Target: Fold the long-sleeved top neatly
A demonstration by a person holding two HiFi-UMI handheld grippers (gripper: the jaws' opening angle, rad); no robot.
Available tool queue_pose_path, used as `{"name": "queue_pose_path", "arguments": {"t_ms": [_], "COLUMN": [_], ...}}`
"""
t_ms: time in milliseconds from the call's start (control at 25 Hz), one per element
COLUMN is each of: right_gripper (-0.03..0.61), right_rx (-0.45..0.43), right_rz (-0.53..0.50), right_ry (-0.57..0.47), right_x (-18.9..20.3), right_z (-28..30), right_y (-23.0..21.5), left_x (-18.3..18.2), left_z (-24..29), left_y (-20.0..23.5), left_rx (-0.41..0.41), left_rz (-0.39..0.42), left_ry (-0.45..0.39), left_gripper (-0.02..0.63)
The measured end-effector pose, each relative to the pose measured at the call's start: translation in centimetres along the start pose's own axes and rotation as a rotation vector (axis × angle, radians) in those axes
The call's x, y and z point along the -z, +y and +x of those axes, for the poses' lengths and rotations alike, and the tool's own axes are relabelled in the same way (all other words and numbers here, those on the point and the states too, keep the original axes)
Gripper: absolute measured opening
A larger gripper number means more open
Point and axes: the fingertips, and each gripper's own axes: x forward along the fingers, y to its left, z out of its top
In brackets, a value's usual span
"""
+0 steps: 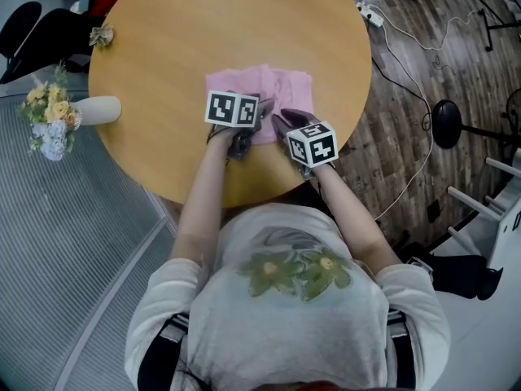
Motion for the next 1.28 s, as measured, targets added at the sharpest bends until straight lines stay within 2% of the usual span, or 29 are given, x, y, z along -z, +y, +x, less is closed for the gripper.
{"name": "queue_pose_path", "arguments": {"t_ms": [80,160,280,360,440,520,600,680,760,800,880,960,1120,1280], "right_gripper": [0.133,0.137,0.138,0.166,0.210,0.221,0.222,0.222,0.221,0.213,0.121,0.074,0.058,0.057], "right_rx": [0.012,0.006,-0.019,-0.060,-0.114,-0.142,-0.132,-0.104,-0.084,-0.083,-0.096,-0.128,-0.199,-0.285], "right_rz": [0.036,0.063,0.085,0.079,0.077,0.080,0.073,0.064,0.070,0.081,0.105,0.122,0.120,0.116], "right_ry": [-0.002,-0.026,-0.064,-0.059,-0.024,0.050,0.160,0.259,0.309,0.319,0.323,0.310,0.273,0.241], "right_x": [-0.4,-1.5,-3.8,-5.4,-6.7,-7.2,-6.5,-5.4,-5.0,-5.1,-5.5,-6.2,-8.3,-11.0], "right_z": [-0.4,-0.8,-0.8,0.0,1.4,3.2,5.2,6.5,6.8,6.7,6.3,6.0,4.8,2.4], "right_y": [-1.5,-2.3,-3.1,-3.0,-2.9,-3.1,-3.9,-4.8,-5.3,-5.3,-4.7,-3.6,-1.1,1.1], "left_x": [0.6,0.6,0.1,0.7,2.5,5.3,7.6,8.8,9.3,9.6,10.0,9.8,8.3,6.6], "left_z": [1.5,1.7,-0.4,-2.1,-2.9,-2.5,-1.6,-0.6,0.6,1.2,1.9,1.7,-1.0,-4.8], "left_y": [0.7,0.9,-0.5,-1.5,-2.5,-3.4,-4.1,-4.4,-4.0,-3.6,-2.5,-2.0,-2.9,-4.9], "left_rx": [-0.064,-0.103,-0.093,-0.101,-0.144,-0.195,-0.237,-0.287,-0.350,-0.379,-0.419,-0.429,-0.374,-0.313], "left_rz": [0.004,0.035,0.053,0.073,0.122,0.183,0.227,0.252,0.281,0.296,0.313,0.305,0.229,0.171], "left_ry": [0.006,-0.018,-0.096,-0.121,-0.085,-0.012,0.035,0.047,0.068,0.085,0.111,0.103,0.002,-0.081], "left_gripper": [0.163,0.163,0.163,0.163,0.163,0.163,0.163,0.163,0.164,0.164,0.163,0.155,0.058,0.052]}}
